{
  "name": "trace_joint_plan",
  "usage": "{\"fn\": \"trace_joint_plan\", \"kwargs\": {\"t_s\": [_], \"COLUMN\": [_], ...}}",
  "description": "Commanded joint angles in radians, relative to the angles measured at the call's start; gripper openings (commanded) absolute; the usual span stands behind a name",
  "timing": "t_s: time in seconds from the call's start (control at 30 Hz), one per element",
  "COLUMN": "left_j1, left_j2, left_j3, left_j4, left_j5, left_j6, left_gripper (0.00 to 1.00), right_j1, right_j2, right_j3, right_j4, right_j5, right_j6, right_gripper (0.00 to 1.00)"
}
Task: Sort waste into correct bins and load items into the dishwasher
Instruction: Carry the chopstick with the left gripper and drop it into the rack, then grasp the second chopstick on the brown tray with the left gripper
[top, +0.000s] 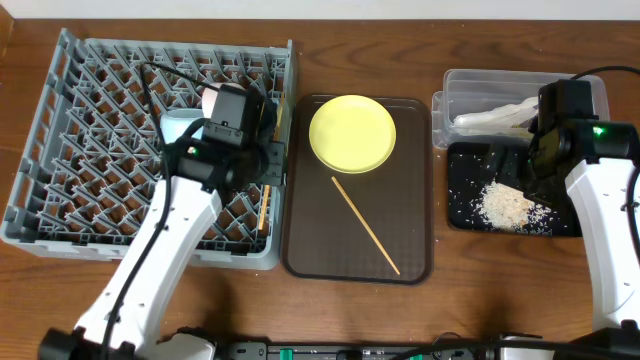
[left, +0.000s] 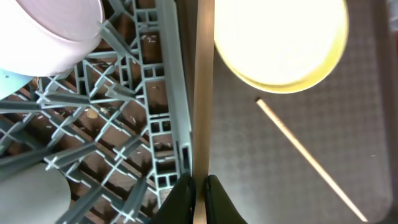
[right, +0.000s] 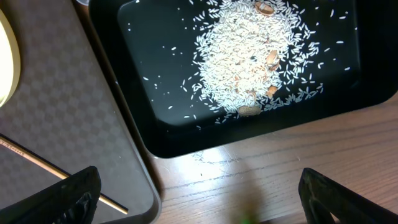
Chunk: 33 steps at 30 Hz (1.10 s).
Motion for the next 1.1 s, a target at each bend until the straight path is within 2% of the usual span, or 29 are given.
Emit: {"fn": "trace_joint_plan", "kwargs": {"t_s": [0.0,0.17,0.37,0.43,0.5,0.53,0.73,0.83,0.9,1.07], "left_j1": [0.005,0.006,0.007,0.007,0.007,0.007,0.006,-0.007,-0.032,-0.151], "left_j2": [0.078,0.153,0.161,0.161,0.161,0.161,0.156,0.143,0.138,0.147], "left_j3": [0.003,0.003,0.003,0.003,0.003,0.003,0.007,0.01,0.01,0.01], "left_j4": [0.009,0.027,0.05,0.051,0.05,0.051,0.05,0.05,0.05,0.046], "left_j5": [-0.087,-0.114,-0.114,-0.114,-0.114,-0.114,-0.097,0.029,0.082,0.055], "left_j6": [0.049,0.048,0.041,0.041,0.041,0.041,0.009,0.0,-0.079,-0.435], "left_gripper": [0.08,0.08,0.09,0.17,0.36,0.41,0.48,0.53,0.56,0.59], "right_j1": [-0.003,-0.003,-0.003,-0.003,-0.003,-0.003,-0.003,-0.003,-0.003,-0.003], "right_j2": [-0.018,-0.018,-0.018,-0.018,-0.018,-0.018,-0.018,-0.018,-0.018,-0.018], "right_j3": [0.021,0.021,0.021,0.021,0.021,0.021,0.021,0.021,0.021,0.021], "right_j4": [0.0,0.0,0.0,0.0,0.0,0.0,0.0,0.0,0.0,0.0], "right_j5": [0.003,0.003,0.003,0.003,0.003,0.003,0.003,0.003,0.002,0.002], "right_j6": [-0.012,-0.012,-0.012,-0.012,-0.012,-0.012,-0.012,-0.012,-0.011,-0.011], "right_gripper": [0.99,0.99,0.99,0.99,0.99,0.99,0.99,0.99,0.99,0.99]}}
